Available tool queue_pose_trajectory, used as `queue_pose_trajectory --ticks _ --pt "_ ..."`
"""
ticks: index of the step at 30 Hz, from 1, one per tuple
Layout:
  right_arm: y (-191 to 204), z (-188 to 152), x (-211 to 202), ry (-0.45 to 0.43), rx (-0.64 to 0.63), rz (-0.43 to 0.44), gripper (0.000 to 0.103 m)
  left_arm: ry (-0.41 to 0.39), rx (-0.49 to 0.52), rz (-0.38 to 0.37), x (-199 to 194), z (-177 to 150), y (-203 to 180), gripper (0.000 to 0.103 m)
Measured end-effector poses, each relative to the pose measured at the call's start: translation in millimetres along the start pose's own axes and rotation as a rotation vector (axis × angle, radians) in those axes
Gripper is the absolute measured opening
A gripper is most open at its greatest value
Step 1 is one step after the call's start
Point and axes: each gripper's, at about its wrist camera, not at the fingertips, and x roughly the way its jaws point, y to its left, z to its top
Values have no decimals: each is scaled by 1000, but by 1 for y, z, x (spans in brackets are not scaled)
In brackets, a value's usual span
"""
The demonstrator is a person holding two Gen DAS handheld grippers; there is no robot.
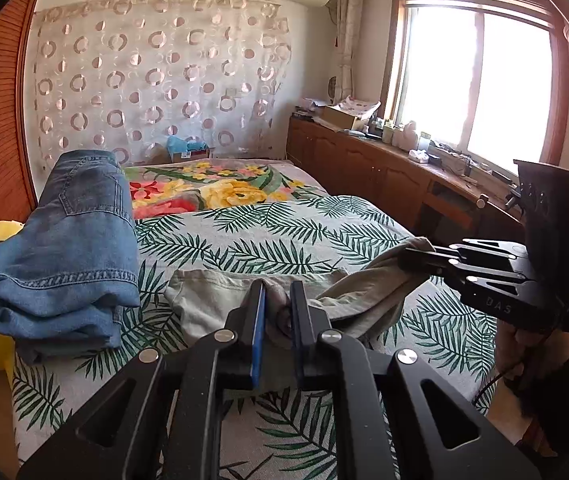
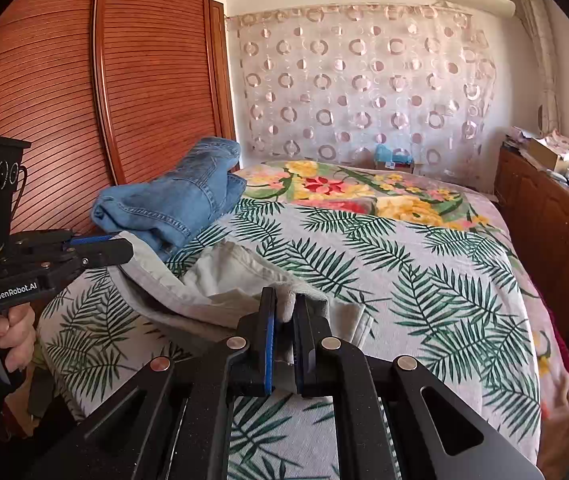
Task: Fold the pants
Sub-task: 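Lift the hem with both grippers, fold it onto the waistband, open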
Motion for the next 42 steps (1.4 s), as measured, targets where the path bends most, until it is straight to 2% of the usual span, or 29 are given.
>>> queue_pose_trajectory --ticks 13,21,25,30,32,34,36,37,39,42 --pt "-10 15 54 52 31 -9 7 47 -28 41 35 4 16 13" --pt "-11 21 84 113 32 -20 7 97 -29 67 58 -5 20 13" --pt "-14 20 90 134 35 -21 7 94 -39 59 59 -9 21 13" --pt "-14 21 95 140 44 -21 7 79 -35 58 53 -10 19 46" --pt "-14 21 95 136 42 -23 7 81 -25 58 52 -11 17 47" --pt "-13 22 95 135 40 -23 7 94 -18 65 53 -13 17 53" --pt "-12 21 96 132 35 -27 7 99 -18 60 53 -17 16 72" --pt "-12 21 96 131 33 -27 7 100 -22 52 52 -19 17 76" --pt "-11 21 94 125 27 -29 7 110 -34 40 51 -24 18 79" --pt "-11 20 89 110 11 -50 22 119 -47 48 48 -31 20 79"
